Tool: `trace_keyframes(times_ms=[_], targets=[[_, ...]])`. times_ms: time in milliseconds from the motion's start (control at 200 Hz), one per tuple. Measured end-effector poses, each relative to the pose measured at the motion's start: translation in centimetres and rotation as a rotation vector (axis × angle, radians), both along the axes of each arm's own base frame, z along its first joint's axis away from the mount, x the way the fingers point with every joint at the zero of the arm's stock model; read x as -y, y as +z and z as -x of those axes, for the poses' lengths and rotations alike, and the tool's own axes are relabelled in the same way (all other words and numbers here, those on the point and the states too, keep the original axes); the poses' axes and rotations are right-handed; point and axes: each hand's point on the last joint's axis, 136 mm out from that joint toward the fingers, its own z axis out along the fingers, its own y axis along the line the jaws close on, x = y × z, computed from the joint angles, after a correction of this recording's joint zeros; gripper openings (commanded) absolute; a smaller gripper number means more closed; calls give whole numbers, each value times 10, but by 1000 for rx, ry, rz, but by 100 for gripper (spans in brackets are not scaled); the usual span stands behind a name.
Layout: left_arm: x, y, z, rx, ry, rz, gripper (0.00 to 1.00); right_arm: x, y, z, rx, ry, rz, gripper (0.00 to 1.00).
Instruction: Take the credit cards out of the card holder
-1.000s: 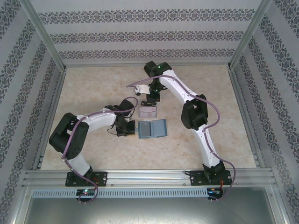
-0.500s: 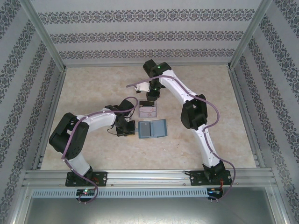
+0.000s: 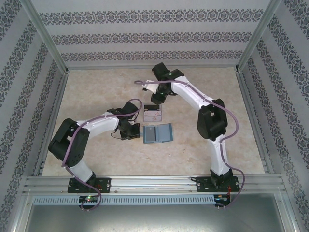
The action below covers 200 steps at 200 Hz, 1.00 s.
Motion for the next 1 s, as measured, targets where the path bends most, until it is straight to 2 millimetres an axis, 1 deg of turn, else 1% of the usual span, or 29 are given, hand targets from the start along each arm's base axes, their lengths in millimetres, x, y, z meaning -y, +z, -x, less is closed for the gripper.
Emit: trace_keyframes(times_ms=[75,180,275,365,560,640,764,999], targets=[[2,5,-3,16,0,9,0,2,9,2,9,-98,-48,25],[3,14,-6,41,0,24,0,3,16,14,-3,-213,-111,25],[5,25,-9,71,0,42,0,3,15,29,-35,-297,-152,26],[9,35,-15,101,-3,58,0,2,11,43,-75,-369,-180,21],[16,48,-25,133,-16,81,0,1,5,68,-161,-518,-250,16],[19,46,-28,127,-21,84,0,-1,4,79,-198,-564,-284,14],[21,34,-26,86,-27,79,0,-4,-2,98,-267,-631,-328,10],[23,13,-20,22,-40,68,0,-8,-23,123,-437,-759,-360,8]])
